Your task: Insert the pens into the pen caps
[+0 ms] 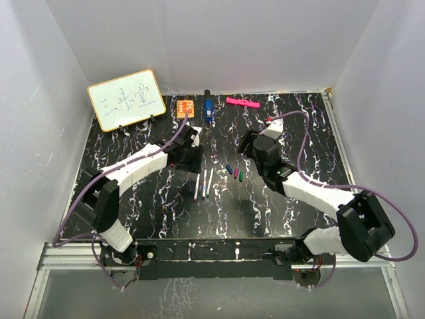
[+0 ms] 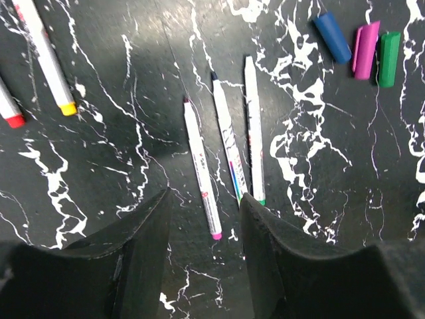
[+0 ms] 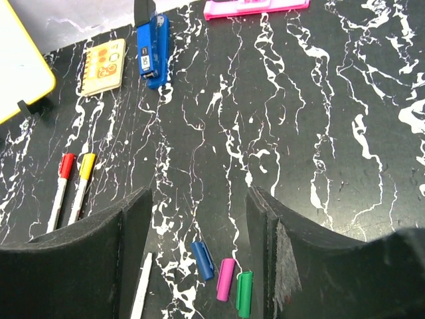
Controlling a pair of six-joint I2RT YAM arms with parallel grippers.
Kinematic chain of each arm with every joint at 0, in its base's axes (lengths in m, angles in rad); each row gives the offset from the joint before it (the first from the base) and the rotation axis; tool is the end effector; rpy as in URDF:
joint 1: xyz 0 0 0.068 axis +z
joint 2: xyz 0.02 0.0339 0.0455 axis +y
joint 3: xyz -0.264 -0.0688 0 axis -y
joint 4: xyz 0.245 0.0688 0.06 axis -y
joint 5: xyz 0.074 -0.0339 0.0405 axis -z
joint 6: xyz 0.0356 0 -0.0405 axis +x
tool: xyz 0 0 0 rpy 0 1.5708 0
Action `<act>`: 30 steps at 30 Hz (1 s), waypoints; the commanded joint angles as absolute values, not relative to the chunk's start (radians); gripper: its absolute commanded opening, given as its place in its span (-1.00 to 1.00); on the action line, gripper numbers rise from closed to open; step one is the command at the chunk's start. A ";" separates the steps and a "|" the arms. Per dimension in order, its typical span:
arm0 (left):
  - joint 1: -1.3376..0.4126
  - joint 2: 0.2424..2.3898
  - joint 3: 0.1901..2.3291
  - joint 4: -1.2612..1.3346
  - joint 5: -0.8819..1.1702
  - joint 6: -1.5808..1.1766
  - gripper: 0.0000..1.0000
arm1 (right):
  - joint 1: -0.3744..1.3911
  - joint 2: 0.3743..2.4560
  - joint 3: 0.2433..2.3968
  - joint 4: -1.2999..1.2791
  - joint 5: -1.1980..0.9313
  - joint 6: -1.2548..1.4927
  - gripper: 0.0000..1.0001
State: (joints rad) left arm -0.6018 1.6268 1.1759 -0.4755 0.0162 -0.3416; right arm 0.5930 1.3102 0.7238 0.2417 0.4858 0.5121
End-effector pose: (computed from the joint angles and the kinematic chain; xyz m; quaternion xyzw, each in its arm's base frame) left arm 0.2859 -0.1971 0.2367 0.1256 0.9402 -0.1507 0.2786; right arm 0.2486 0.1475 0.2473 0.1062 0.7988 0.1257 0.5786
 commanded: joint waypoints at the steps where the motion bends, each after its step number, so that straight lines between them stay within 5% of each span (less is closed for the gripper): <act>1: -0.622 1.634 1.177 -0.560 0.010 -0.375 -0.11 | 0.587 1.300 0.757 0.260 0.471 0.538 0.13; 30: -0.688 1.874 1.292 -0.707 0.011 -0.405 -0.04 | 0.578 1.311 0.723 0.255 0.475 0.563 0.21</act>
State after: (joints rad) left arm -0.6788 1.8496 1.2522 -0.6632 0.0010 -0.3935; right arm 0.5846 1.3155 0.7231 0.2344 0.4671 0.5560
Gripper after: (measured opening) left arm 0.479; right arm 0.601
